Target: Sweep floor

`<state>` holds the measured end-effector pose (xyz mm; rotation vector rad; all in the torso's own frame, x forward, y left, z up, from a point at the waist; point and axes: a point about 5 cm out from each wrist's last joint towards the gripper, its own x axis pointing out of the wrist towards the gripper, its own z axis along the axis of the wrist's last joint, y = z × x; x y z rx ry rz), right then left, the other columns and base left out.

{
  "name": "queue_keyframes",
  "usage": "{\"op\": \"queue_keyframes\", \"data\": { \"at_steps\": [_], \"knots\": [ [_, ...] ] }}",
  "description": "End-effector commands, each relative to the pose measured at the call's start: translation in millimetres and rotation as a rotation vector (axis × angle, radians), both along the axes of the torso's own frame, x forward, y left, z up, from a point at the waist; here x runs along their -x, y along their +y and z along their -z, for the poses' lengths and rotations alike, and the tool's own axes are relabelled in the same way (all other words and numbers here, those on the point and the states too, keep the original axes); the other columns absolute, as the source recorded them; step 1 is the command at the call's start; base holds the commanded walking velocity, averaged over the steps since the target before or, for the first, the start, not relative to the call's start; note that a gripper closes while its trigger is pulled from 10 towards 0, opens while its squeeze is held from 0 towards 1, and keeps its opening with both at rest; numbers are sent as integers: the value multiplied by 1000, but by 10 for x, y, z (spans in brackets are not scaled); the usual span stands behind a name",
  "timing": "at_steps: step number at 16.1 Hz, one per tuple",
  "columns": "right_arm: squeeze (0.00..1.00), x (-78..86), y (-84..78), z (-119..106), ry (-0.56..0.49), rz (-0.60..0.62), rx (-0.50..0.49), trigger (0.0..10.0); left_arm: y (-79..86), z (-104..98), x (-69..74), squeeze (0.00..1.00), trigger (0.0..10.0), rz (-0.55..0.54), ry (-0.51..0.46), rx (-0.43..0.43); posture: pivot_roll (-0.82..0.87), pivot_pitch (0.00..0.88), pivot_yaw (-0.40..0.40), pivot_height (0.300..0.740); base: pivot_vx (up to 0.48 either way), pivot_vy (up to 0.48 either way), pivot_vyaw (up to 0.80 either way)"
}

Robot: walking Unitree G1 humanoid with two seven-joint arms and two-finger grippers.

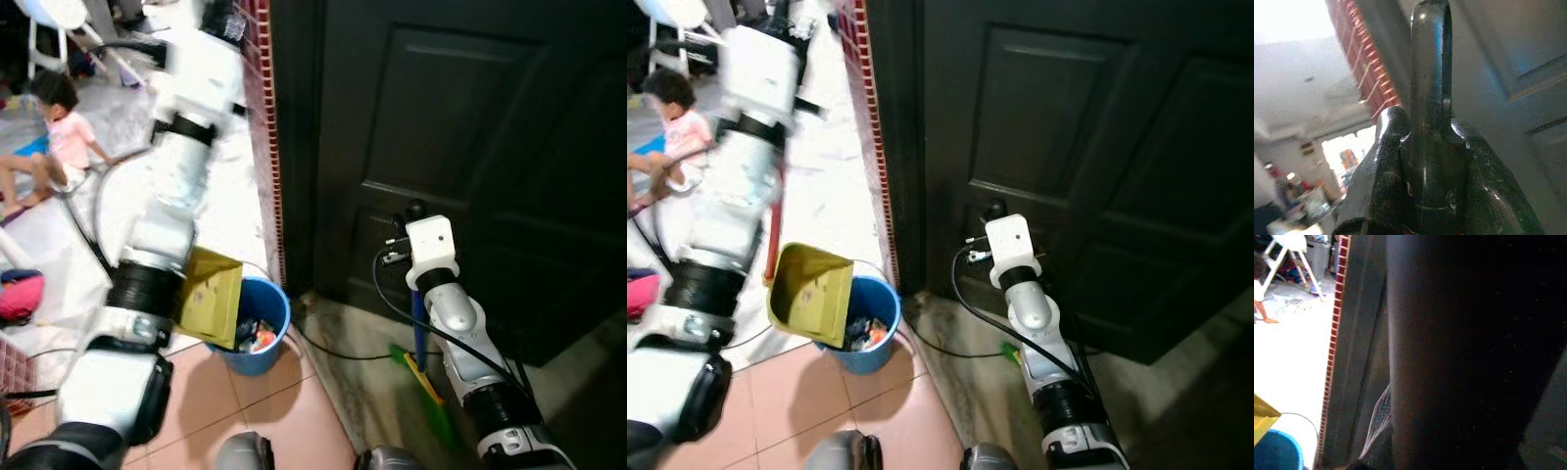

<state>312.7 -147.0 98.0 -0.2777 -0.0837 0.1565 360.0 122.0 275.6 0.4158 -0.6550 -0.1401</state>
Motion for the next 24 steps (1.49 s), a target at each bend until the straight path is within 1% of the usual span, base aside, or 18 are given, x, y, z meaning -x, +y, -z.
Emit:
{"op": "queue_keyframes", "data": {
  "at_steps": [1,3,4,5,6,7,8,9,10,11,12,15,16,17,18,19,21,24],
  "knots": [
    [0,-12,-34,-41,-22,2,24,10000,71,-214,73,0,10000,-21,-106,22,-100,0,23,740,0,0,0],
    [0,-13,-31,-37,-21,1,25,10000,199,-438,116,0,10000,-59,-200,125,-94,0,17,740,0,0,0],
    [0,-20,-18,-39,-21,-2,24,10000,306,-591,158,0,10000,-89,-263,196,-93,0,16,740,0,0,0],
    [0,-27,-9,-41,-22,-4,23,10000,375,-688,193,0,10000,-115,-307,230,-90,0,15,740,0,0,0],
    [0,-38,-2,-43,-22,-6,22,10000,495,-816,231,0,10000,-169,-354,252,-84,0,12,740,0,0,0],
    [0,-42,6,-39,-21,-8,22,10000,631,-949,277,0,10000,-236,-400,260,-78,0,10,740,0,0,0],
    [0,-44,12,-31,-19,-9,22,10000,724,-1024,303,0,10000,-292,-425,247,-74,0,8,740,0,0,0],
    [0,-42,23,-18,-16,-12,22,10000,864,-1076,333,0,10000,-370,-450,238,-67,0,6,740,0,0,0],
    [0,-36,35,-2,-12,-16,21,10000,986,-1082,350,0,10000,-434,-460,216,-60,0,4,740,0,0,0],
    [0,-34,54,9,-9,-19,19,10000,1050,-1054,359,0,10000,-481,-461,176,-57,0,3,740,0,0,0],
    [0,-35,60,12,-8,-21,18,10000,1066,-1040,363,0,10000,-491,-460,167,-56,0,4,740,0,0,0],
    [0,-38,76,20,-6,-26,9,10000,1082,-865,329,0,10000,-529,-415,94,-49,0,6,740,0,0,0],
    [0,-36,76,27,-4,-27,7,10000,1087,-767,299,0,10000,-545,-380,67,-50,0,8,740,0,0,0],
    [0,-32,75,35,-1,-28,1,10000,1120,-613,256,0,10000,-572,-317,53,-50,0,11,740,0,0,0],
    [0,-22,79,48,5,-34,-10,10000,1145,-492,233,0,10000,-586,-272,56,-50,0,11,740,0,0,0],
    [0,-8,100,60,13,-50,-25,10000,1161,-368,213,0,10000,-604,-227,41,-51,0,14,740,0,0,0],
    [0,12,111,69,13,-60,-24,10000,1169,-242,215,0,10000,-617,-192,14,-53,0,14,740,0,0,0],
    [0,27,106,80,15,-68,-21,10000,1176,-133,250,0,10000,-631,-165,-18,-55,0,17,740,0,0,0]
  ]
}}
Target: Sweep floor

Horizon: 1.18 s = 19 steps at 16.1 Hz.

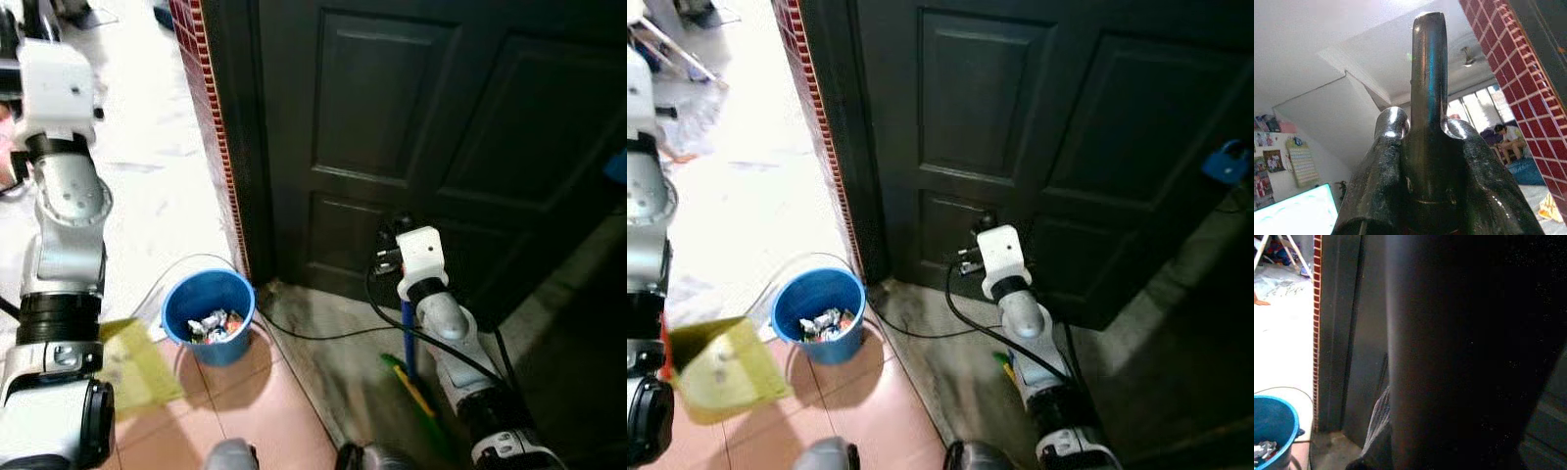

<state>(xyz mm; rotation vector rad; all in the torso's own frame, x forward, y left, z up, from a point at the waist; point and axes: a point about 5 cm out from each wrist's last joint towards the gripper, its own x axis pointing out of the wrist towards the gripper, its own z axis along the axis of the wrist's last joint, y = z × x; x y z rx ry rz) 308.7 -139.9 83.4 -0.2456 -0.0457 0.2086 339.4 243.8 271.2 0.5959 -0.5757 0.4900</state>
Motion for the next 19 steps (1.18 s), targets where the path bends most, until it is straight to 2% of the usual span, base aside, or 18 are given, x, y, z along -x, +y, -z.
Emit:
{"op": "queue_keyframes", "data": {
  "at_steps": [1,4,9,11,12,14,16,19],
  "knots": [
    [0,-11,27,-63,-31,-20,3,10000,-51,-170,61,0,10000,5,-69,-68,-53,0,17,740,0,0,0],
    [0,-8,36,-46,-24,-28,3,10000,-70,56,67,0,10000,24,3,7,-50,0,19,740,0,0,0],
    [0,-8,91,-35,-9,-60,-34,10000,-214,938,27,0,10000,73,244,285,-55,0,16,740,0,0,0],
    [0,-12,90,-65,-17,-71,-46,10000,-272,1151,27,0,10000,75,281,360,-62,0,19,740,0,0,0],
    [0,-15,80,-64,-15,-70,-48,10000,-307,1195,16,0,10000,85,297,370,-62,0,19,740,0,0,0],
    [0,-3,84,-58,-13,-72,-54,10000,-340,1308,5,0,10000,94,329,442,-65,0,24,740,0,0,0],
    [0,14,126,-55,-12,-81,-71,10000,-382,1347,-3,0,10000,106,339,441,-65,0,25,740,0,0,0],
    [0,41,149,-39,-7,-97,-77,10000,-409,1387,-6,0,10000,99,329,469,-67,0,24,740,0,480,0]
  ]
}}
